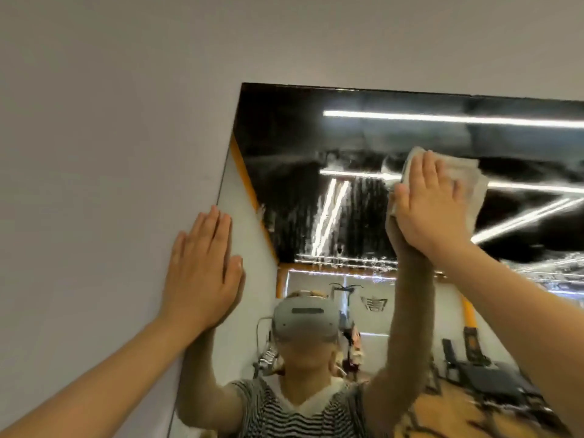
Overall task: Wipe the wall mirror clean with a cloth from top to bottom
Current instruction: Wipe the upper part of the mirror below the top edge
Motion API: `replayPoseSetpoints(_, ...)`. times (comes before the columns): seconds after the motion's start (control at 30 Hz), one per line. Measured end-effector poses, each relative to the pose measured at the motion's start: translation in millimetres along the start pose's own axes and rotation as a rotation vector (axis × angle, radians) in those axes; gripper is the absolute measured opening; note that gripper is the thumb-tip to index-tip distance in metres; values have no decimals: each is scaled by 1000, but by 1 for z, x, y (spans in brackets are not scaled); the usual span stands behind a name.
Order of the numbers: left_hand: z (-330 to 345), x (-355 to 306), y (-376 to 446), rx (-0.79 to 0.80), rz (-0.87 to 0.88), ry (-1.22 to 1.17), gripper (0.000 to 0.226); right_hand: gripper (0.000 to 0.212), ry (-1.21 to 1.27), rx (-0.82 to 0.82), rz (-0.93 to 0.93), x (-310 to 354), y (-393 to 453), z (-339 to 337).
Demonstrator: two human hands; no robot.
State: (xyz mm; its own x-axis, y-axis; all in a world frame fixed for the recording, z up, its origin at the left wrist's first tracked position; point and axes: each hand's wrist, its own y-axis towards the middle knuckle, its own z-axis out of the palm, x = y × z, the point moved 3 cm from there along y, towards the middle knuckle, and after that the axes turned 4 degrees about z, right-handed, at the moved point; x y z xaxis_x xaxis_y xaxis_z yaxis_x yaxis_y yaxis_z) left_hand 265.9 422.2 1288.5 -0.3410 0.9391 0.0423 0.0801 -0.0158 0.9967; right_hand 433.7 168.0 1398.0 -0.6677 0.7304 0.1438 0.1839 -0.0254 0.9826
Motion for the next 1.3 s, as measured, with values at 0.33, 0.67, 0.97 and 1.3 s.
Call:
replayPoseSetpoints(0.33, -3, -3, -1, 17, -21, -63, 79, 61, 15, 2, -291, 166, -6, 22)
replayPoseSetpoints(0.67, -2, 1, -4, -40, -179, -61, 88, 59, 45, 87, -496, 226, -26, 33)
replayPoseSetpoints(0.97, -5, 1, -6, -62, -189, -81, 73, 56, 26, 134, -614, 225, -49, 33)
replayPoseSetpoints(1.3, -3, 3, -8, -41, -174, -35, 70, 55, -34, 75, -418, 120, -12, 18)
